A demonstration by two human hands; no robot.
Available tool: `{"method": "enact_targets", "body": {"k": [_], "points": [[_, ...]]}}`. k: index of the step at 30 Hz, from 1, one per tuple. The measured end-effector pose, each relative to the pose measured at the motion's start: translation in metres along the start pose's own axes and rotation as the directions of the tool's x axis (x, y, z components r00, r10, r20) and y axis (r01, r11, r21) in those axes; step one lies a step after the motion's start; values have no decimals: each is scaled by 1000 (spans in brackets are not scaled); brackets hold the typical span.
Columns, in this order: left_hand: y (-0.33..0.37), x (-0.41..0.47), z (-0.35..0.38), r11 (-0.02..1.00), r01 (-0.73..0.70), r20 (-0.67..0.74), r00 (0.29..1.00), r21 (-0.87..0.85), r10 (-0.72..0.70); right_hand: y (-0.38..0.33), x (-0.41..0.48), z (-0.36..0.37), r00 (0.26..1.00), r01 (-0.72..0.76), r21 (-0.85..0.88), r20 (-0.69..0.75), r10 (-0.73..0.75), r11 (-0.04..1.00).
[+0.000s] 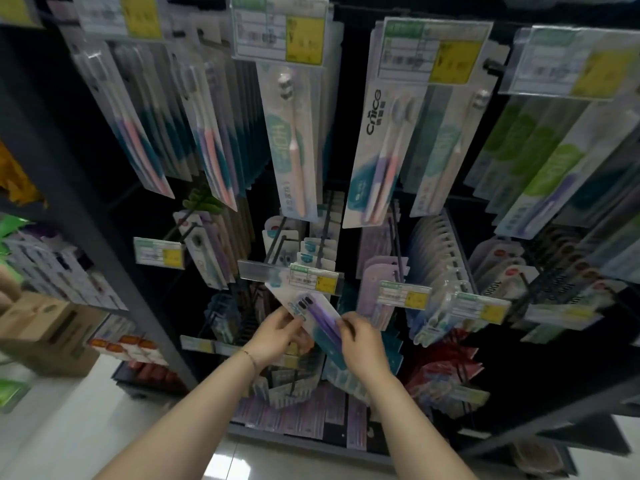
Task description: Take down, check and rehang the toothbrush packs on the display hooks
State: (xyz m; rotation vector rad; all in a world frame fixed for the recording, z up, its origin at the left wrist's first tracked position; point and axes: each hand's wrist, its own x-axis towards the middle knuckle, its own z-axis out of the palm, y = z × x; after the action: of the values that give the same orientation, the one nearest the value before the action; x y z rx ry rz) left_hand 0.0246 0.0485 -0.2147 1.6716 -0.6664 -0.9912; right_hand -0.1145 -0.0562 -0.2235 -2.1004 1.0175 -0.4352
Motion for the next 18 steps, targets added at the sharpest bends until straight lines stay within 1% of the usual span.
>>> {"method": "enact_targets", "body": {"k": [5, 8, 15, 18], "points": [[10, 14, 6, 998, -32, -39, 999, -50, 30, -2, 5, -6, 998, 3, 43, -65, -1, 999], [8, 17, 7, 999, -43, -41, 998, -16, 42, 0, 6, -8, 998, 1, 31, -59, 1, 1000], [8, 16, 9, 998, -57, -41, 998, 1, 57, 5, 7, -7, 998, -11, 11, -65, 12, 1000], [13, 16, 12, 1000, -19, -26, 999, -20, 18, 4, 6, -10, 994, 2, 14, -113, 0, 1000]]}}
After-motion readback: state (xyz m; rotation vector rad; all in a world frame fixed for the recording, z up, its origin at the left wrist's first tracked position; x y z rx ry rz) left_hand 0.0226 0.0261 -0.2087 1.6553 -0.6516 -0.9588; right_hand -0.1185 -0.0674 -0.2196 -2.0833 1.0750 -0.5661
